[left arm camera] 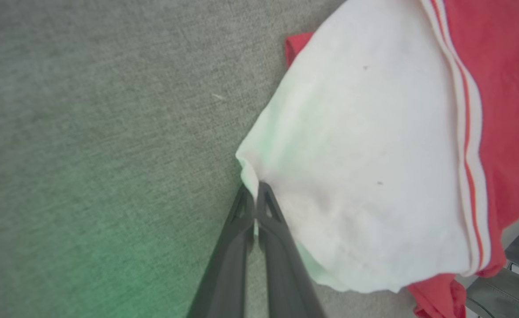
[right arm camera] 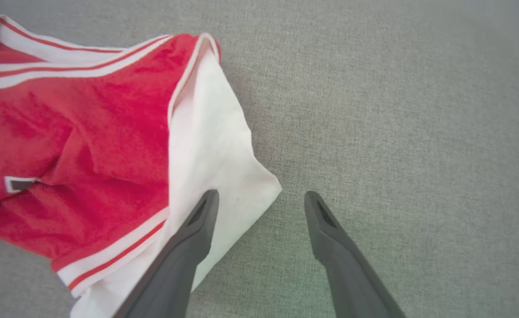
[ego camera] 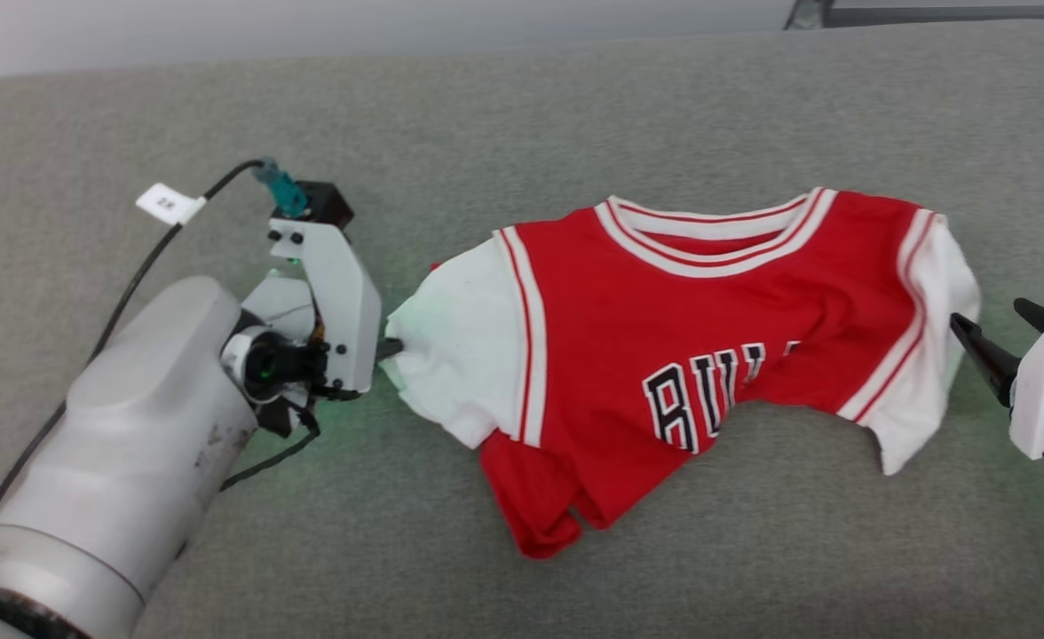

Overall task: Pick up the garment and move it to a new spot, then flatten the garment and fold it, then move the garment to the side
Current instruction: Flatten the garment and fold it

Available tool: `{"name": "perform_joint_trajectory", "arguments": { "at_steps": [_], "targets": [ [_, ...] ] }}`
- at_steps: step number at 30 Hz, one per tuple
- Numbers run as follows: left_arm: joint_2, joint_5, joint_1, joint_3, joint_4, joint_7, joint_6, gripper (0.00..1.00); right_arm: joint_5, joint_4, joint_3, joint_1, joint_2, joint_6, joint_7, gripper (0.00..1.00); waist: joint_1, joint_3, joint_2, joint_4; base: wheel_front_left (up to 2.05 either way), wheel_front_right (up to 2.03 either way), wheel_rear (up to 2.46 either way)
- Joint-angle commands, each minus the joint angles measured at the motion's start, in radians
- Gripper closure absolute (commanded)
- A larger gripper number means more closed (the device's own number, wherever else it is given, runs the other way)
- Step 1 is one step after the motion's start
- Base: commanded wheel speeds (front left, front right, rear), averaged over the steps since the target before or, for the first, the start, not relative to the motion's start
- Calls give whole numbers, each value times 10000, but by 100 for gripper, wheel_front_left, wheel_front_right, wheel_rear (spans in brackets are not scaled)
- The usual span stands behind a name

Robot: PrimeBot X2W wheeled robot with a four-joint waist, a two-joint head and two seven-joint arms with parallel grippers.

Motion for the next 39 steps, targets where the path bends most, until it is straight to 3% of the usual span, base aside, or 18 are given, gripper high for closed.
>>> {"name": "perform_joint_trajectory", "arguments": {
  "at_steps": [1,16,17,19,28,39],
  "targets": [
    [-183,-43,454,-310,86,104,7,100,45,151,136,-203,-106,-10,60,0,0,156,-1,231,0,0,0],
    [-98,-485,132,-918,-284,-339,42,100,917,1861,1610,-1168,-50,1,533,0,0,699,-1,780,0,0,0],
    [-83,-519,129,-959,-273,-356,46,100,993,1934,1713,-1207,-49,4,548,10,0,693,-1,789,0,0,0],
    [-46,-580,95,-1055,-254,-370,51,100,1170,2080,1978,-1280,-63,4,710,100,0,669,-1,801,0,0,0],
    [243,-836,-101,-1346,-35,-501,51,100,1866,2441,2373,-1826,-430,-6,1343,100,0,264,-1,706,0,0,0],
    [243,-512,-1517,-1185,741,-1785,14,100,2247,2605,1769,-3508,154,-6,705,100,0,-943,-1,589,0,0,0]
  ]
}}
